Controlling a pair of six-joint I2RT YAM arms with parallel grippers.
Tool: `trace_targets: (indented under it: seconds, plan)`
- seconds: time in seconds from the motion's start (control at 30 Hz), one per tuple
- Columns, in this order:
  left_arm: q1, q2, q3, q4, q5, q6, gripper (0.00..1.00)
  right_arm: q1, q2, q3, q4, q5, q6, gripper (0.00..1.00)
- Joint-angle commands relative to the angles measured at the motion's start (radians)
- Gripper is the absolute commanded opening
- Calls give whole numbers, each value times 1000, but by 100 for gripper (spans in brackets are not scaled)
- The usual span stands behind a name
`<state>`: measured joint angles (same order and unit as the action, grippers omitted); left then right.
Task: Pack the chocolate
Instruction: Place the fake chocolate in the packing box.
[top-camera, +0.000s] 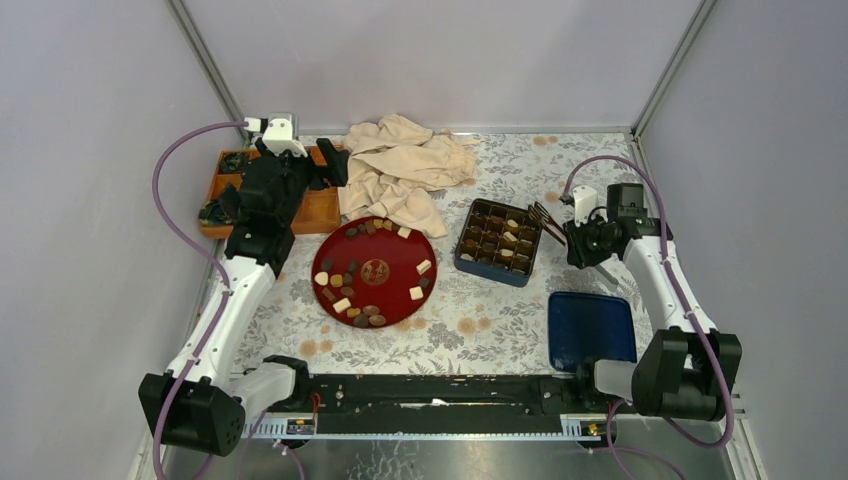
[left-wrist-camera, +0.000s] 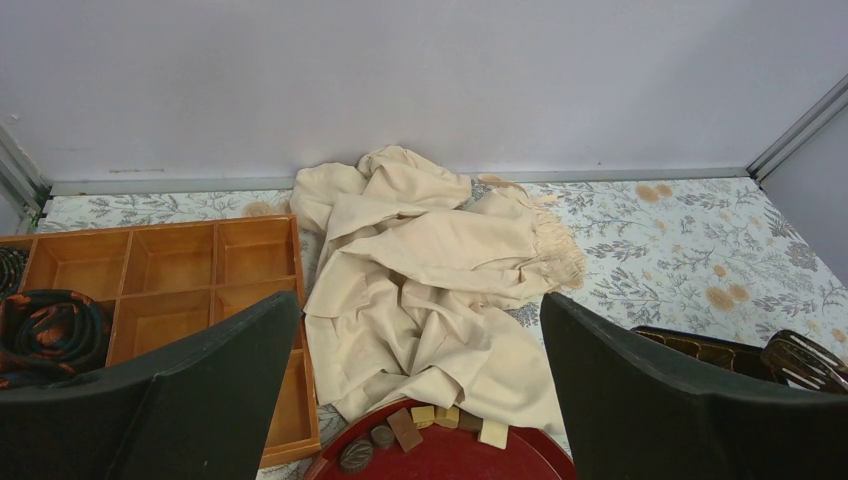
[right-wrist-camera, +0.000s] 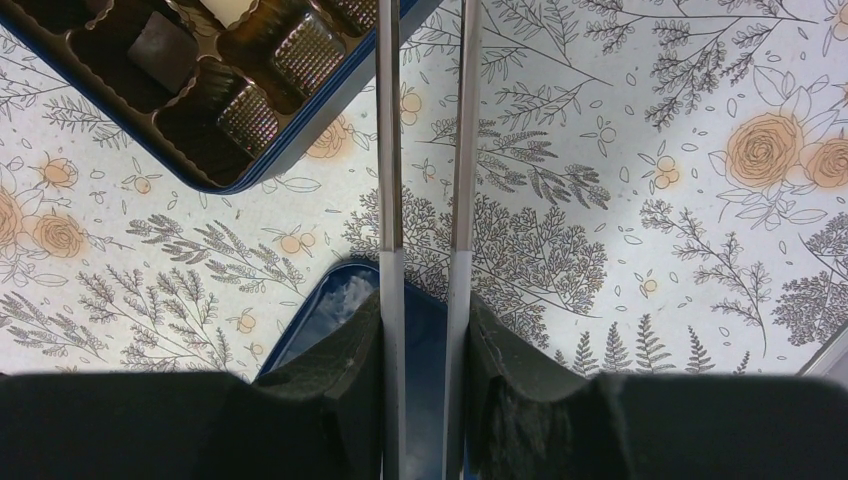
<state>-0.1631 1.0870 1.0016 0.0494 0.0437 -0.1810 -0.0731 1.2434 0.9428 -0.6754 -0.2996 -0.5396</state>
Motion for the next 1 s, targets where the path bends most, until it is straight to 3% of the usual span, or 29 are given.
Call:
trace_targets:
  seconds: [0.0,0.4,0.73,0.97]
  plan:
    - [-3,-15,-3,32,7,-5,99,-1,11,-1,25,-30,7,27]
    - [-2,-15,-2,30,10,-6,99,-1,55,8,30,-16,7,30]
    - [-3,-18,-3,30,9,-5,99,1,72,11,36,-12,11,43]
    - [-3,-19,-4,30,9,-5,99,0,62,14,33,-21,11,43]
